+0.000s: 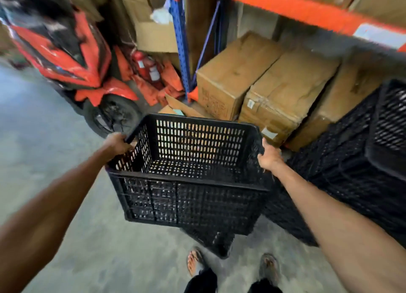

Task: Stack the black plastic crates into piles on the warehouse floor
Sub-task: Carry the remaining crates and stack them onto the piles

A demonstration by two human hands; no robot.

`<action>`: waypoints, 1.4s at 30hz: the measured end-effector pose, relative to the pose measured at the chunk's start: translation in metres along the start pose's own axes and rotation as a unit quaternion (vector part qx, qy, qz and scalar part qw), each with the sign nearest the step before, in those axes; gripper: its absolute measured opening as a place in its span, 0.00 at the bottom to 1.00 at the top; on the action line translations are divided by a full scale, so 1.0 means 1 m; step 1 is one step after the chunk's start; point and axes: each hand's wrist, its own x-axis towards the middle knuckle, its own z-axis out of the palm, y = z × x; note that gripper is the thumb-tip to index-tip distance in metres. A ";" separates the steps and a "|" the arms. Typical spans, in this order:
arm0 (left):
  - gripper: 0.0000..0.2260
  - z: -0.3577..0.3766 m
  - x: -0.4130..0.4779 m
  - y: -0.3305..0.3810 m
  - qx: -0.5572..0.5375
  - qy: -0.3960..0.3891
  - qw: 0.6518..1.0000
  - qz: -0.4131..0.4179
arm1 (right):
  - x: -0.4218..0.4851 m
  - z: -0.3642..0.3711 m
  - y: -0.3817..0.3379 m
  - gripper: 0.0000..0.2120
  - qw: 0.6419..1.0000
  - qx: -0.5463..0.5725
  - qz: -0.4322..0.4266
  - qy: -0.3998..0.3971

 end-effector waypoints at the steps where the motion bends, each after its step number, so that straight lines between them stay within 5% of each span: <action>1: 0.14 -0.030 -0.012 0.009 0.005 0.021 1.000 0.018 | -0.011 -0.028 -0.015 0.33 0.999 -0.025 -0.027 0.017; 5: 0.25 -0.141 -0.042 0.053 0.001 0.072 0.992 0.106 | -0.057 -0.141 -0.064 0.33 0.988 -0.050 -0.103 0.099; 11: 0.23 -0.278 -0.086 0.158 -0.006 0.216 0.955 0.204 | -0.121 -0.307 -0.066 0.30 0.940 0.010 -0.163 0.301; 17: 0.23 -0.328 -0.126 0.284 -0.032 0.287 0.905 0.311 | -0.194 -0.409 0.005 0.16 0.893 0.054 -0.094 0.436; 28: 0.21 -0.243 -0.222 0.515 -0.068 0.226 0.844 0.482 | -0.294 -0.462 0.237 0.21 0.848 0.054 0.054 0.524; 33: 0.19 -0.166 -0.259 0.582 -0.053 0.214 0.847 0.483 | -0.298 -0.468 0.341 0.31 0.864 0.039 0.078 0.497; 42: 0.10 -0.072 -0.307 0.647 -0.006 0.202 0.851 0.485 | -0.271 -0.461 0.472 0.29 0.879 0.079 0.072 0.464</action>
